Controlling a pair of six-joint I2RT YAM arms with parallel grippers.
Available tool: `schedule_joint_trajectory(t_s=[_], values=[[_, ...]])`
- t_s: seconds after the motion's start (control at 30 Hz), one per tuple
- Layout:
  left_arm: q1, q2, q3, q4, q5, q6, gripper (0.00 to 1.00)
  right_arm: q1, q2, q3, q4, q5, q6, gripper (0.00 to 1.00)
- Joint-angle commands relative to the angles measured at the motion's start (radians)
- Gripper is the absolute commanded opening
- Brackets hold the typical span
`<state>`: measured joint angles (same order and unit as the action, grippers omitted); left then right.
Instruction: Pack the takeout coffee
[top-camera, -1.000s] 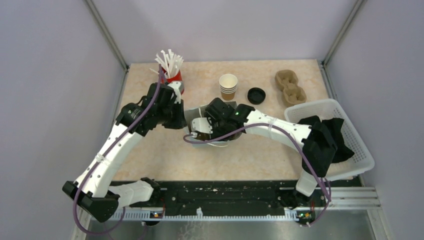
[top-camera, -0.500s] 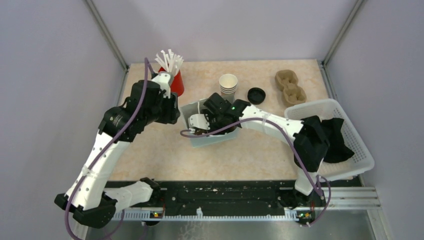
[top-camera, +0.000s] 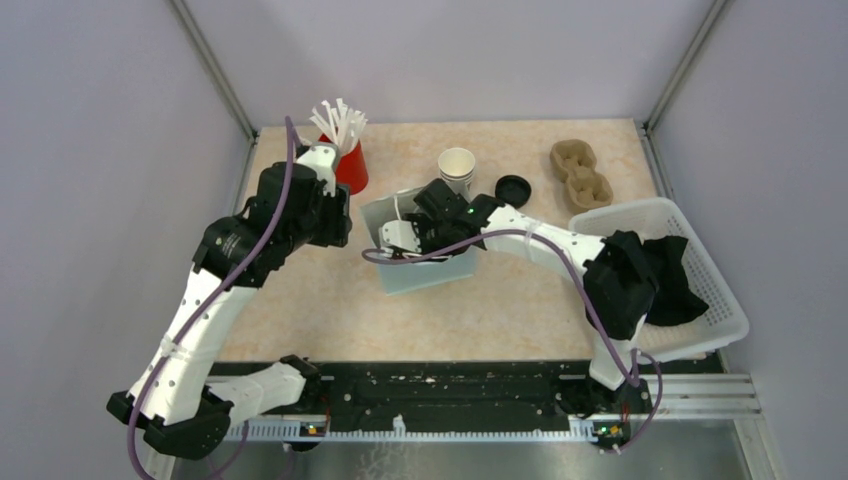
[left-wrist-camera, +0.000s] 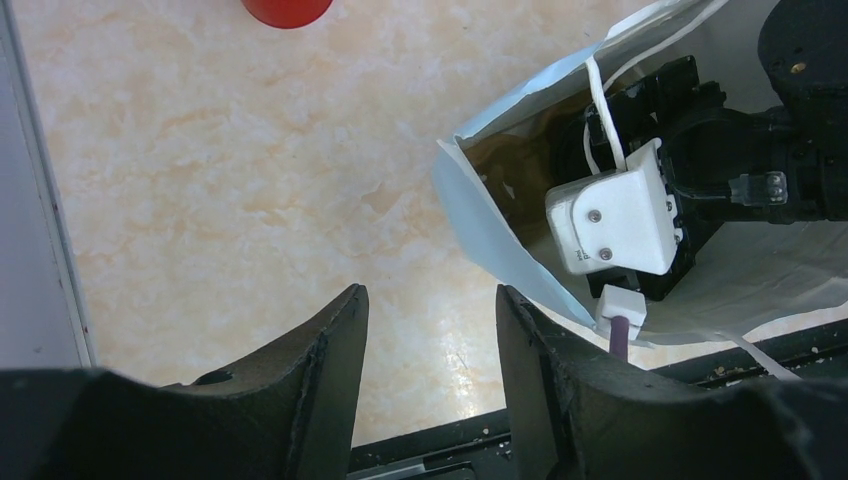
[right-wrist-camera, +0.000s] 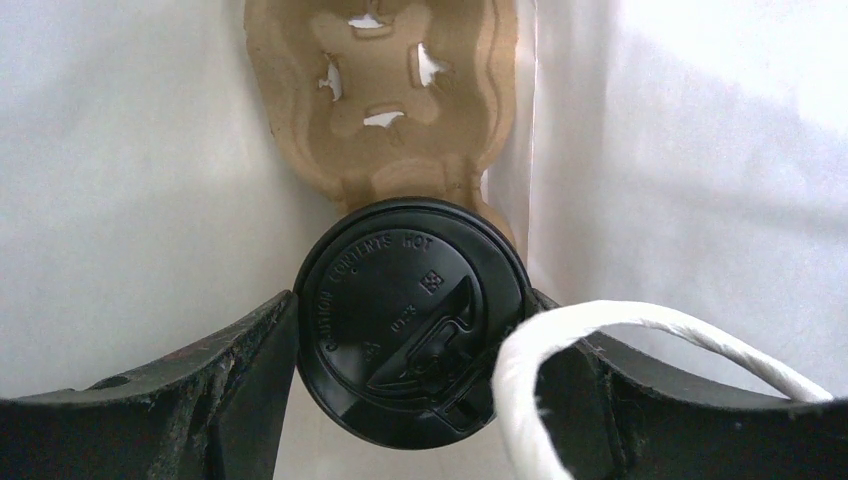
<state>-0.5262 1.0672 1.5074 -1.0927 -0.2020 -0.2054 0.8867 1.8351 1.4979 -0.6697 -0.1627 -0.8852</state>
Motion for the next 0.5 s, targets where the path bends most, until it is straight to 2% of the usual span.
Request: schedule_joint_trajectory(t_s=[0.0,0.1,0.47], values=[[0.001,-0.012,-0.002,0.023,-0.012,0.015,0.57,-0.018,0.123,-0.107,-0.153,-0.068,-0.007,0.5],[0.002,-0.016,-0.003,0.025,-0.005,0.014,0.57,-0.019,0.128,-0.099,-0.147,-0.063,-0.001,0.52],[0.002,-0.03,0.016,0.032,0.011,0.002,0.58,-0.019,0.085,0.105,-0.241,-0.015,0.086,0.72]])
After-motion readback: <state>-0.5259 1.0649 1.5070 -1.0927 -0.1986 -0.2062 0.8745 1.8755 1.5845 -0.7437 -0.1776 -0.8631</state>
